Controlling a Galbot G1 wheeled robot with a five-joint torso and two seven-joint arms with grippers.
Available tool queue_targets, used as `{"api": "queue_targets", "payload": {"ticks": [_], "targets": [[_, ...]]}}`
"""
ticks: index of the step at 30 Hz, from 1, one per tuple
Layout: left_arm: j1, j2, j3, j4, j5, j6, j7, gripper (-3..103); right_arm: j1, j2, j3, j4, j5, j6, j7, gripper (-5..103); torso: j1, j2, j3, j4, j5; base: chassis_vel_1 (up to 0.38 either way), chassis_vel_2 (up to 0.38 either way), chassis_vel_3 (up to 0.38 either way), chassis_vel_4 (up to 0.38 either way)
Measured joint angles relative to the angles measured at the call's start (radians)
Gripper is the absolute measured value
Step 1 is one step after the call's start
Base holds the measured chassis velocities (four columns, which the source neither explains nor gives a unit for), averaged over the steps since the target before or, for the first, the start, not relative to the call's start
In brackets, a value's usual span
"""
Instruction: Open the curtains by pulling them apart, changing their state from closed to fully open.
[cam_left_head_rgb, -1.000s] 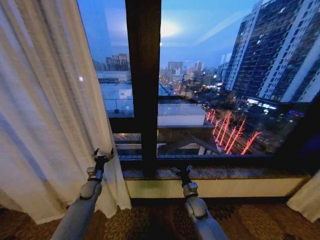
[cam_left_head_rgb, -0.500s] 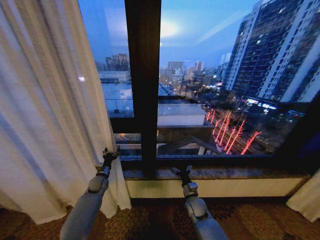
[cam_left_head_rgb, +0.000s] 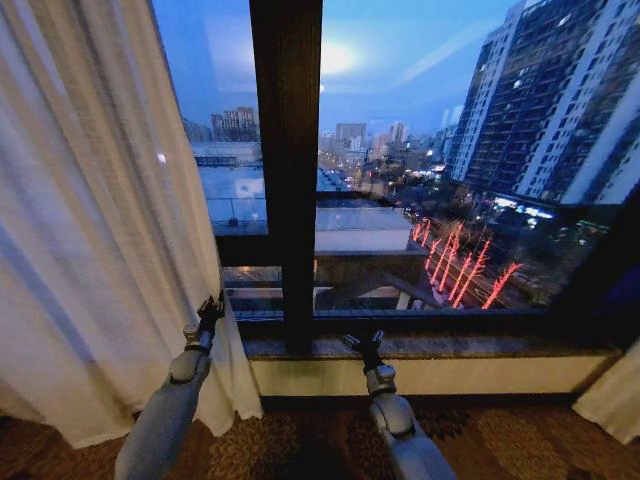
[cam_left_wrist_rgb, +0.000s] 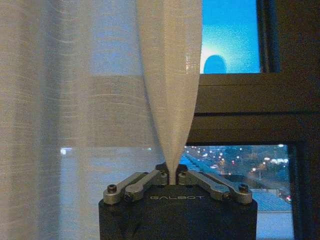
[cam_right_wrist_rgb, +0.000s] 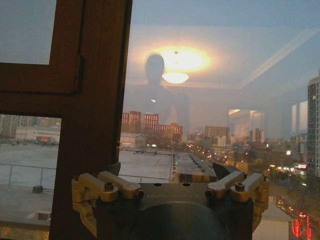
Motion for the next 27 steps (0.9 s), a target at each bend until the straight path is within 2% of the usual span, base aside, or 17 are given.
{"api": "queue_targets", "payload": {"ticks": [1,4,19,27], "targets": [[0.003,0.002,-0.006,0.0,-0.002,-0.002,0.0,3,0.0,0.0,0.0,0.0,0.0,0.0,0.0,100,0.0,0.0,0.0,-0.0001,0.0001,0.0,0.0,0.0,0.0],[0.018,0.011,-0.025,0.0,-0.012,-0.008,0.0,0,0.0,0.0,0.0,0.0,0.0,0.0,0.0,100,0.0,0.0,0.0,0.0001,0.0001,0.0,0.0,0.0,0.0],[0.044,0.023,-0.052,-0.005,-0.023,-0.021,-0.004,0,0.0,0.0,0.0,0.0,0.0,0.0,0.0,100,0.0,0.0,0.0,-0.0001,0.0001,0.026,0.014,-0.026,-0.015],[0.037,0.022,-0.052,0.001,-0.023,-0.024,-0.005,0,0.0,0.0,0.0,0.0,0.0,0.0,0.0,100,0.0,0.0,0.0,-0.0001,0.0001,0.17,0.167,-0.157,-0.158]]}}
